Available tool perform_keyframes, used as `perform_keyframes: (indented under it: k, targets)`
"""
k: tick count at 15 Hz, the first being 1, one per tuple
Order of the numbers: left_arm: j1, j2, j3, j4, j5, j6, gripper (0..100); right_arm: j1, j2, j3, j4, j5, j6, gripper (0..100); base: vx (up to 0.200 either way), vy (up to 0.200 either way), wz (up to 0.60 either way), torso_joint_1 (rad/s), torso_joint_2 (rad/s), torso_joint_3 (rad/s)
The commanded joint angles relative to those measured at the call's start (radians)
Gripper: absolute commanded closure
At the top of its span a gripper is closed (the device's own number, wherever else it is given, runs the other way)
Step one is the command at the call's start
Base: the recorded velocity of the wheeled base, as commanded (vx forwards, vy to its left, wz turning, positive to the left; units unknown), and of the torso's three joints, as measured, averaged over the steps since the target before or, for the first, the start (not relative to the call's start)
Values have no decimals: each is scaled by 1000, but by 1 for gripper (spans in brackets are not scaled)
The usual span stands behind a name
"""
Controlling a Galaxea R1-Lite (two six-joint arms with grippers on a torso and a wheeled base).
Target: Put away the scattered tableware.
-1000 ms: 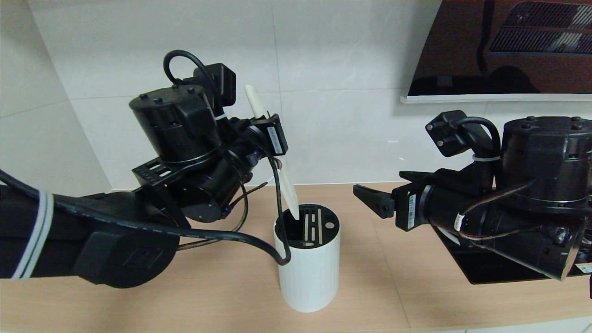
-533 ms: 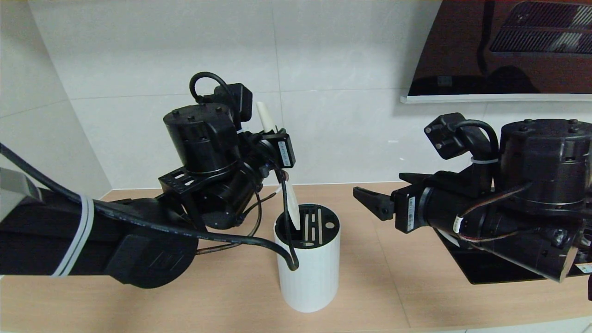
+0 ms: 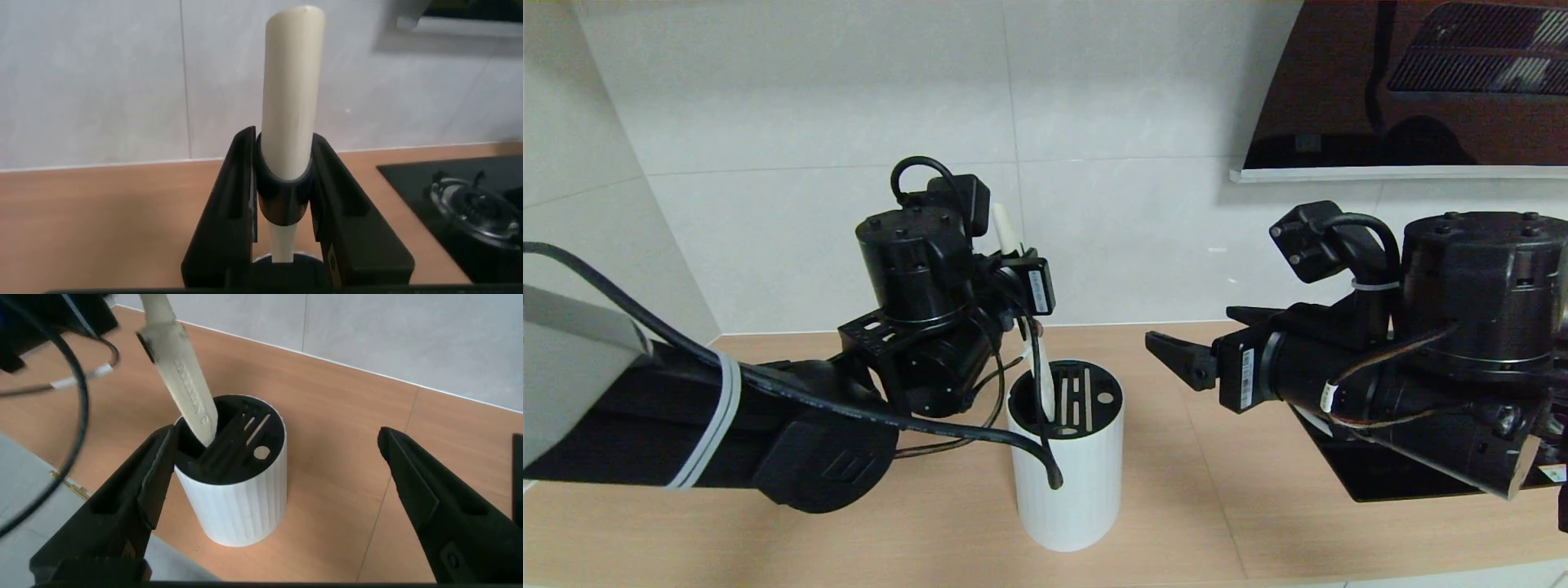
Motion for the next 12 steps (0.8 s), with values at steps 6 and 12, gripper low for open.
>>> perform_keyframes:
  k: [6,12]
  targets:
    - [-48,71,41,14,5,0,100,1,11,0,-1,-1,0,0,0,0,0,0,0,0]
    - [-64,126,77,16,6,-3,100,1,13,3,0,1,0,0,0,0,0,0,0,0]
